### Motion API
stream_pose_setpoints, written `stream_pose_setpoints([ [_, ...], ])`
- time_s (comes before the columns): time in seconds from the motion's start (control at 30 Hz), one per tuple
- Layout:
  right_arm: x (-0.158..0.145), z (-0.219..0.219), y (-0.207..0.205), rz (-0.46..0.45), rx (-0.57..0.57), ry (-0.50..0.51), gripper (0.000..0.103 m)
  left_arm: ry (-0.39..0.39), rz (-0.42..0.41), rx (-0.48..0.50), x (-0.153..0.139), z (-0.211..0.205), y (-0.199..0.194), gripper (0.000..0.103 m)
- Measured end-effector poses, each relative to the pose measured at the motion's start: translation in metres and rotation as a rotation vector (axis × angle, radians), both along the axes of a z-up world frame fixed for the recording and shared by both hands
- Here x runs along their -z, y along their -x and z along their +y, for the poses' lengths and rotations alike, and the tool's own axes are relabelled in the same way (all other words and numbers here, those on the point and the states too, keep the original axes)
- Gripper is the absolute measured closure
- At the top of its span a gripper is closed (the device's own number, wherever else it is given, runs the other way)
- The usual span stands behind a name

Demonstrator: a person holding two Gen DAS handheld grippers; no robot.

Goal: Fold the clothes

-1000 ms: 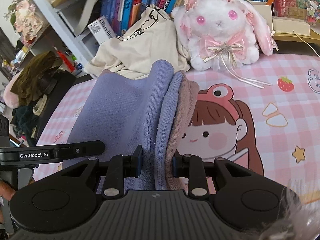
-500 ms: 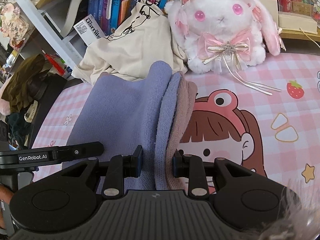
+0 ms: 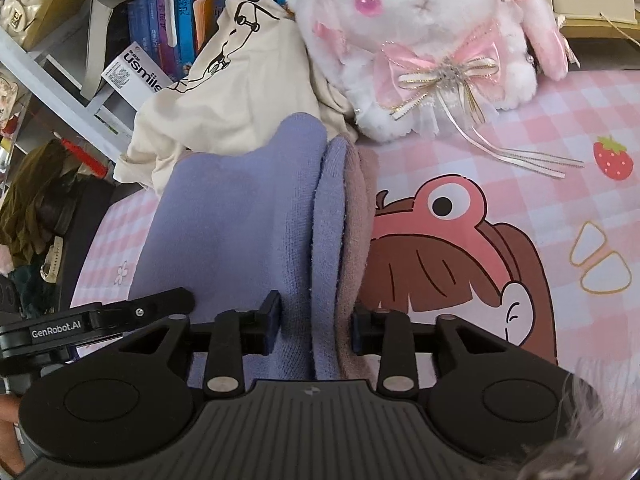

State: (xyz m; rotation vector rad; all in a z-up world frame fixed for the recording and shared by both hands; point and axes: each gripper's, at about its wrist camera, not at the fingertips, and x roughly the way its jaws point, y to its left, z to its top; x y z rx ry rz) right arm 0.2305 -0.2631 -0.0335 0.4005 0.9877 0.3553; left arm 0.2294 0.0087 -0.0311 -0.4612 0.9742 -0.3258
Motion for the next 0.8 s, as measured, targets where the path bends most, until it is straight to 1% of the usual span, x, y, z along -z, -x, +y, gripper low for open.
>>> stream_pose_setpoints([
  [0.07,-0.004,-0.003,0.007,-0.031,-0.007,0.026,0.058,-0.021,-0.023,-0.017,-0.004,0.003,0.008,0.048],
  [0.13,-0.009,-0.006,0.016,-0.057,-0.029,0.049,0.058,-0.033,-0.057,-0.028,-0.011,0.007,0.020,0.048],
  [0.2,-0.012,-0.010,0.027,-0.071,-0.041,0.056,0.056,-0.046,-0.090,-0.027,-0.015,0.009,0.033,0.050],
  [0.27,-0.011,-0.014,0.036,-0.066,-0.036,0.047,0.056,-0.049,-0.095,-0.023,-0.013,0.009,0.042,0.053],
  [0.3,-0.009,-0.014,0.038,-0.056,-0.029,0.037,0.060,-0.050,-0.097,-0.021,-0.012,0.009,0.046,0.057],
  [0.4,-0.004,-0.014,0.043,-0.035,-0.014,0.015,0.076,-0.053,-0.098,-0.025,-0.010,0.009,0.047,0.062],
  [0.43,-0.004,-0.012,0.042,-0.039,-0.015,0.019,0.078,-0.053,-0.097,-0.028,-0.010,0.009,0.046,0.063],
  [0.57,-0.005,-0.005,0.037,-0.051,-0.020,0.042,0.080,-0.056,-0.093,-0.038,-0.008,0.009,0.041,0.063],
  [0.73,-0.003,-0.006,0.028,-0.043,-0.001,0.033,0.080,-0.060,-0.089,-0.050,-0.006,0.009,0.035,0.063],
  [0.8,-0.003,-0.004,0.025,-0.046,-0.003,0.046,0.079,-0.076,-0.090,-0.049,-0.007,0.006,0.033,0.062],
])
